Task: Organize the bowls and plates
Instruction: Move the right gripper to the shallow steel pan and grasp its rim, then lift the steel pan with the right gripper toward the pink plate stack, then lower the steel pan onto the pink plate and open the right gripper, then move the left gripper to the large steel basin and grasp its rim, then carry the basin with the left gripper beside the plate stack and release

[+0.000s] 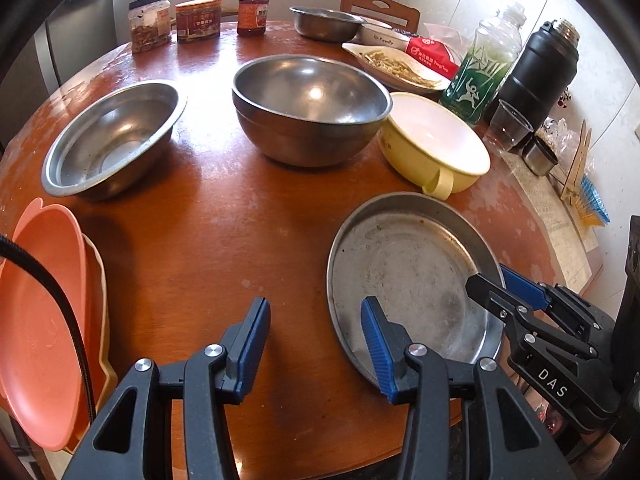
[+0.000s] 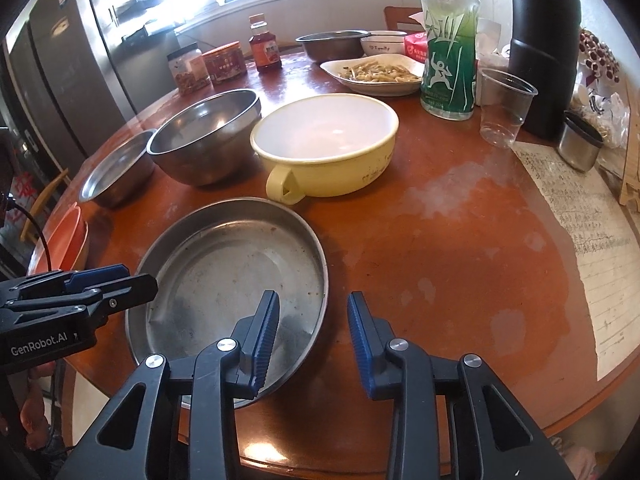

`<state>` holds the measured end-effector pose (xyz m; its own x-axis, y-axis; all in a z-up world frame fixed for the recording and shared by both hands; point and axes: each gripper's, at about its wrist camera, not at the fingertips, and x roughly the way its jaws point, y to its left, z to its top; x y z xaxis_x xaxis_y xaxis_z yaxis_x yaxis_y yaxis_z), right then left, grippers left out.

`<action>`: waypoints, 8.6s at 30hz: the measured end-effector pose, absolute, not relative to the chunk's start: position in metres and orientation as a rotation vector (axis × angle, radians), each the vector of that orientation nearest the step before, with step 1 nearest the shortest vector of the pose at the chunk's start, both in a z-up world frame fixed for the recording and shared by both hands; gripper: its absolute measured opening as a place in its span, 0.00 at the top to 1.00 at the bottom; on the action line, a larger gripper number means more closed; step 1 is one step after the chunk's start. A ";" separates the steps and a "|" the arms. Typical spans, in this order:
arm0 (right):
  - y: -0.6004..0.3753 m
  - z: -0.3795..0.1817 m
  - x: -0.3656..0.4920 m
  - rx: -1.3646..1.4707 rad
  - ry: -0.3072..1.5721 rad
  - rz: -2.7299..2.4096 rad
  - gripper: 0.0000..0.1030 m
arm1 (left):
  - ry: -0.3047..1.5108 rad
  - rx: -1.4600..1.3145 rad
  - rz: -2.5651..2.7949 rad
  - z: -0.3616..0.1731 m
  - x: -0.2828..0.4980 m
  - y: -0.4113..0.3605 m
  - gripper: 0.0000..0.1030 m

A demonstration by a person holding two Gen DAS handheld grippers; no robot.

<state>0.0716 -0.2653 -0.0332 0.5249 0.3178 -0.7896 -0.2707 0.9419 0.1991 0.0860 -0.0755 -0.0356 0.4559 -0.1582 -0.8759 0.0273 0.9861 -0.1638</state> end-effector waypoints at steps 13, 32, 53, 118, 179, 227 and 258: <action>-0.259 -0.034 0.072 0.054 0.952 0.373 0.73 | 1.076 -0.130 -0.197 -0.039 0.087 -0.087 0.54; -0.237 -0.008 0.061 0.036 0.883 0.416 0.75 | 0.998 -0.108 -0.160 -0.014 0.068 -0.073 0.57; -0.135 0.061 0.059 -0.011 0.733 0.640 0.75 | 0.872 -0.235 0.027 0.046 0.018 0.035 0.57; -0.018 0.023 0.079 -0.069 0.868 0.763 0.65 | 0.920 -0.363 0.225 0.016 0.002 0.155 0.57; -0.030 0.002 0.163 0.214 0.918 0.611 0.65 | 1.062 -0.217 0.048 0.005 0.176 0.159 0.83; -0.202 0.052 0.070 0.205 0.725 0.524 0.65 | 0.931 -0.129 -0.153 0.064 0.086 -0.008 0.80; -0.241 0.002 0.045 0.169 0.825 0.509 0.64 | 1.015 -0.100 -0.170 -0.003 0.060 -0.054 0.78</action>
<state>0.0445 -0.2410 0.0023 0.5673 0.4948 -0.6582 -0.3661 0.8676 0.3367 0.0601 -0.0540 -0.0029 0.5160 -0.1877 -0.8358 0.0948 0.9822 -0.1620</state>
